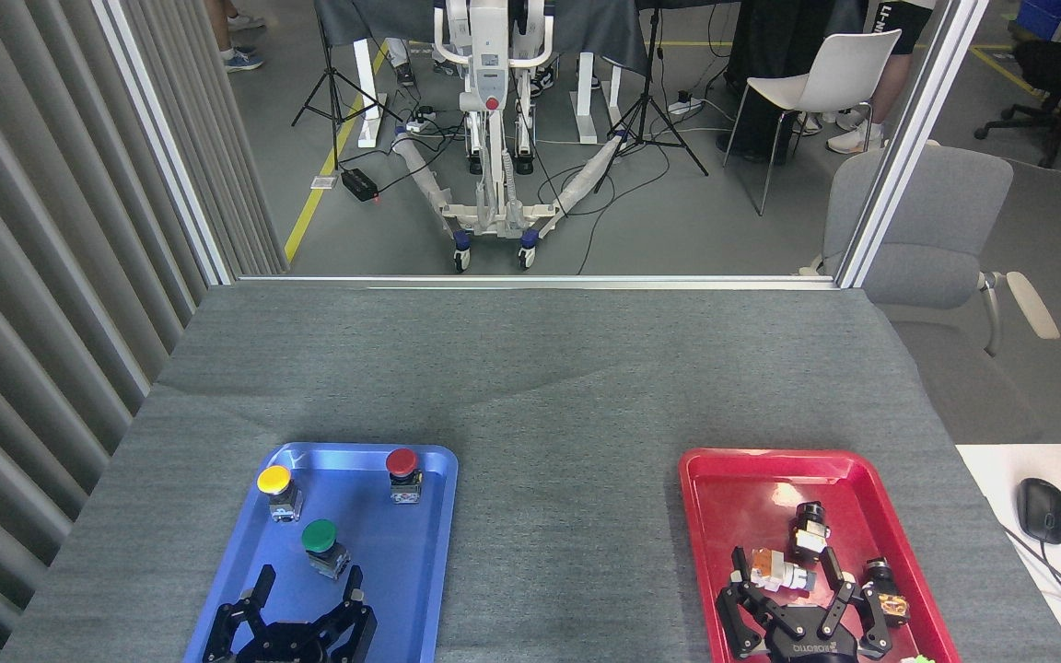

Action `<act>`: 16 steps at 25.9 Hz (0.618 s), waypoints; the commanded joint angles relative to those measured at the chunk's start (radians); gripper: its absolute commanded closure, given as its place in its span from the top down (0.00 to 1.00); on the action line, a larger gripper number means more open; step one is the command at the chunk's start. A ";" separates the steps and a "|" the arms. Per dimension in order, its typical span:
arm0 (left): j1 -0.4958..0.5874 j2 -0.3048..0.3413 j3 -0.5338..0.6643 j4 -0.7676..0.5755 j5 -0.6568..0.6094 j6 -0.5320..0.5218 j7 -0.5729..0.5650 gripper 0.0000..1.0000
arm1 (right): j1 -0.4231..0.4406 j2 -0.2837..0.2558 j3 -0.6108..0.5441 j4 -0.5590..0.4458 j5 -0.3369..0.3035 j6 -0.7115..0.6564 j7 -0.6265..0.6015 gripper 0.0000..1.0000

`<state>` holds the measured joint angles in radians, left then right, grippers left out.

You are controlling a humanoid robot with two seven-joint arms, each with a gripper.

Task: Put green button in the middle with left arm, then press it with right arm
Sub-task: 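Close the left hand around the green button in the blue tray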

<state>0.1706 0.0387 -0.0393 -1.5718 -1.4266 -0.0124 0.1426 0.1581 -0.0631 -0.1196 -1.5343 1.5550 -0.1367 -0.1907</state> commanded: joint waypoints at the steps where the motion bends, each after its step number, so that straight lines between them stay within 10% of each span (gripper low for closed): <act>1: 0.000 0.012 0.001 0.009 -0.002 -0.001 0.000 0.99 | 0.001 0.000 0.000 0.002 -0.012 -0.003 -0.003 1.00; 16: 0.009 0.013 -0.001 -0.062 0.003 -0.004 0.000 1.00 | -0.002 -0.024 0.005 -0.003 -0.012 0.045 0.002 1.00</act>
<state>0.1797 0.0507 -0.0384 -1.6321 -1.4251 -0.0138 0.1421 0.1584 -0.0756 -0.1170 -1.5349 1.5428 -0.1140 -0.1903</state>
